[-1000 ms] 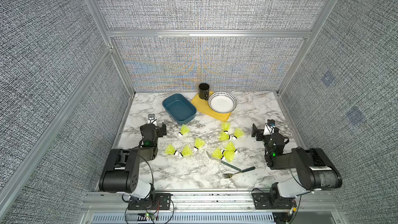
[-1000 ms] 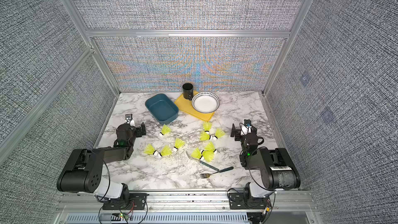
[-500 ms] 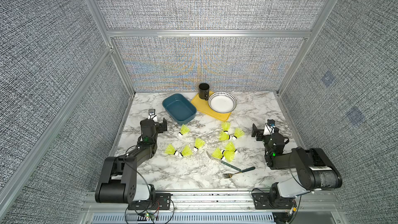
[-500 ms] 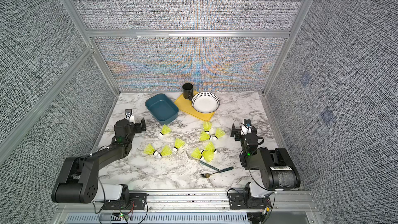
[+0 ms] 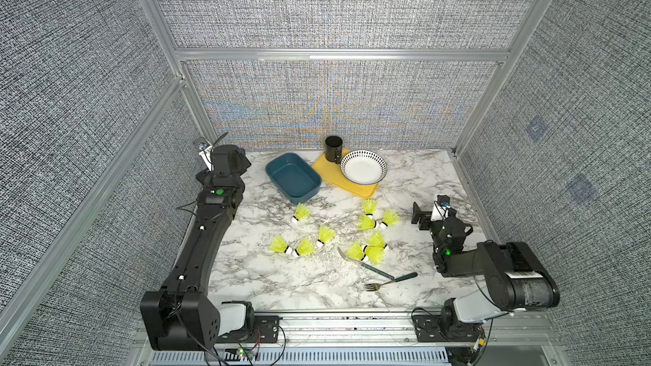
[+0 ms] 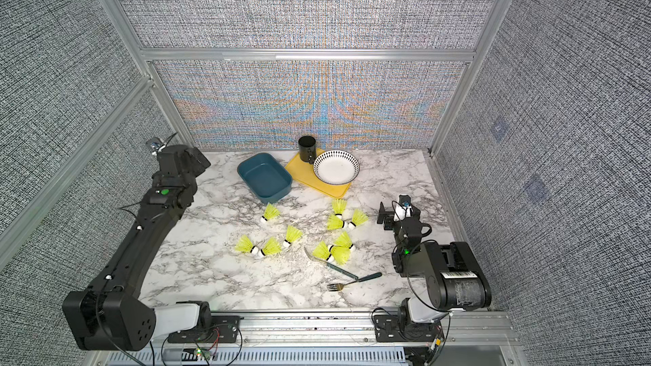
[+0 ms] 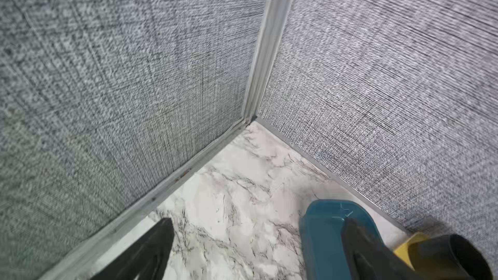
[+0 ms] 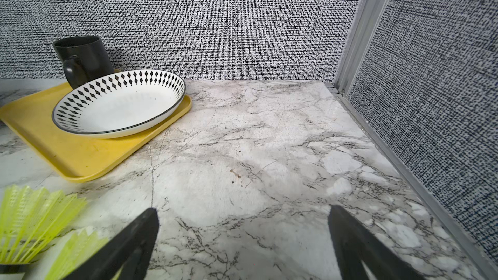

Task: Put the shuttlecocks into the storage box
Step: Move the storage box to the center of the board.

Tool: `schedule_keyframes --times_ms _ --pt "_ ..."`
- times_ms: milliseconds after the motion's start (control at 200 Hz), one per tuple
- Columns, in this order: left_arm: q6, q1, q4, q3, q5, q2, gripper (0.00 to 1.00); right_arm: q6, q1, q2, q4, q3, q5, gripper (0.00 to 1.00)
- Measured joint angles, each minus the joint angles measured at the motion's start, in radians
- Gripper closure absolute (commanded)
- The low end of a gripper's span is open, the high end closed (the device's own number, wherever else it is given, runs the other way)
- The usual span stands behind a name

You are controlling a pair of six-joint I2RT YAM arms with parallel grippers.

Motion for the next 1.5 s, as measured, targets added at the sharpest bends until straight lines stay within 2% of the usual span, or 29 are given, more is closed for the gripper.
schedule_keyframes --times_ms 70,150,260,330,410,500,565,601,661,736,826,911,1011,1111,1276,1391,1501 --pt "-0.049 0.011 -0.107 0.044 0.061 0.056 0.13 0.000 0.001 -0.015 -0.032 0.015 0.005 0.01" --pt "-0.069 0.002 -0.184 0.094 0.167 0.111 0.07 0.010 0.018 -0.094 -0.233 0.135 0.047 0.01" --pt "-0.108 0.006 -0.261 0.165 0.262 0.192 0.04 0.070 0.027 -0.161 -0.636 0.525 0.045 0.01" --pt "-0.121 0.004 -0.296 0.178 0.327 0.225 0.05 0.160 0.025 -0.163 -0.814 0.743 0.015 0.01" --pt "-0.138 -0.005 -0.324 0.193 0.393 0.265 0.14 0.301 -0.016 -0.117 -1.002 0.920 -0.074 0.01" --pt "-0.153 -0.019 -0.339 0.222 0.465 0.329 0.21 0.438 -0.067 -0.063 -1.132 0.942 -0.204 0.01" --pt "-0.173 -0.031 -0.343 0.246 0.511 0.377 0.34 0.497 -0.032 -0.054 -1.278 0.927 -0.234 0.01" --pt "-0.173 -0.037 -0.348 0.262 0.535 0.402 0.36 0.511 0.014 -0.066 -1.335 0.936 -0.238 0.01" --pt "-0.172 -0.045 -0.352 0.306 0.580 0.458 0.44 0.517 0.092 -0.085 -1.369 0.985 -0.236 0.01" --pt "-0.169 -0.057 -0.364 0.383 0.630 0.539 0.45 0.518 0.164 -0.103 -1.360 1.042 -0.189 0.01" --pt "-0.149 -0.069 -0.409 0.498 0.673 0.651 0.47 0.521 0.239 -0.173 -1.294 0.978 -0.128 0.01" --pt "-0.134 -0.079 -0.458 0.589 0.688 0.744 0.48 0.559 0.249 -0.211 -1.248 0.910 -0.136 0.01" --pt "-0.121 -0.090 -0.523 0.652 0.691 0.818 0.51 0.581 0.243 -0.144 -1.295 0.991 -0.130 0.01" --pt "-0.122 -0.095 -0.585 0.664 0.666 0.843 0.52 0.554 0.281 -0.100 -1.341 1.077 -0.150 0.01" --pt "-0.130 -0.095 -0.613 0.637 0.640 0.845 0.56 0.527 0.282 -0.092 -1.378 1.091 -0.136 0.02" --pt "-0.131 -0.098 -0.591 0.637 0.645 0.869 0.66 0.515 0.289 -0.077 -1.402 1.089 -0.148 0.02" --pt "-0.136 -0.106 -0.580 0.638 0.647 0.892 0.82 0.500 0.294 -0.067 -1.412 1.089 -0.159 0.02"
